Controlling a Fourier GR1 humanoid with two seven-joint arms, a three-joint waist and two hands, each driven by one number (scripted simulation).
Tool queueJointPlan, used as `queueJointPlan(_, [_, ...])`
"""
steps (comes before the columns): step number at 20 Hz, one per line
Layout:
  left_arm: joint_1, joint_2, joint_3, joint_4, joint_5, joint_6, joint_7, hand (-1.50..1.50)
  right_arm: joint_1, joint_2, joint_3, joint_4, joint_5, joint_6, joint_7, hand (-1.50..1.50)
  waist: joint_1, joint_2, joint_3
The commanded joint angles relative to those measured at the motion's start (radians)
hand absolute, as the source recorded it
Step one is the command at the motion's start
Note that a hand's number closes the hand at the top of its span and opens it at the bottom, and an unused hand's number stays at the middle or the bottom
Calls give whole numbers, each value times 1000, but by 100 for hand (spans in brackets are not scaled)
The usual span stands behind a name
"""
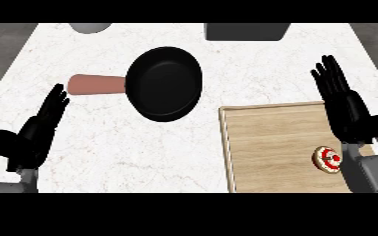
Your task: Pick the cupcake from the tray and place it in the pot
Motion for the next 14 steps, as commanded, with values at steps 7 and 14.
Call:
queueJointPlan(7, [-107, -50, 33, -72, 17, 71, 61, 0, -146, -427, -43, 52, 243, 343, -202, 150, 12, -6, -27])
queueJointPlan(14, [-179, -45, 66, -163, 50, 108, 214, 0, -72, -316, -160, 502, 185, 570, -778, -150, 16, 15, -1])
